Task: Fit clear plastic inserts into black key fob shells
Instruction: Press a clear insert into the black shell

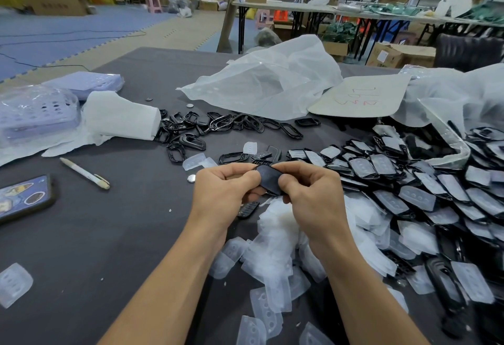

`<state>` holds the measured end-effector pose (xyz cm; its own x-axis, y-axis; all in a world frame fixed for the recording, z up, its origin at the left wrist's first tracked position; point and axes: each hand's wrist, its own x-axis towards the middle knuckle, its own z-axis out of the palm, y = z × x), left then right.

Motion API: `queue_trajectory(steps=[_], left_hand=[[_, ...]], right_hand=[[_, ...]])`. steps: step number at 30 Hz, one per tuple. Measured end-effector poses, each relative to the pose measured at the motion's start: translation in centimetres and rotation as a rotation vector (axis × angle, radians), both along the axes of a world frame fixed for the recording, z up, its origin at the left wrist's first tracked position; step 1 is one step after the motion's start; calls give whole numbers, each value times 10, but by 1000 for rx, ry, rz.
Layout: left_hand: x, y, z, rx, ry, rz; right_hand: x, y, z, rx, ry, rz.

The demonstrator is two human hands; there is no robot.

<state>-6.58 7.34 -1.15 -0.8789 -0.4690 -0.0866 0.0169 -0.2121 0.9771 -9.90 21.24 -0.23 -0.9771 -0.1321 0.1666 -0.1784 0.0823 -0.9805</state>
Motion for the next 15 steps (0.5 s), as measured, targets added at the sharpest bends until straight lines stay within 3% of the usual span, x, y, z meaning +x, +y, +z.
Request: queue_trajectory(steps=[9,15], left_hand=[[-1,4,-2,69,-8,52],[0,-2,-1,-115,-51,-120]], right_hand=[[1,-2,-1,-59,-13,4],[-1,-2,-1,-48,-6,12]])
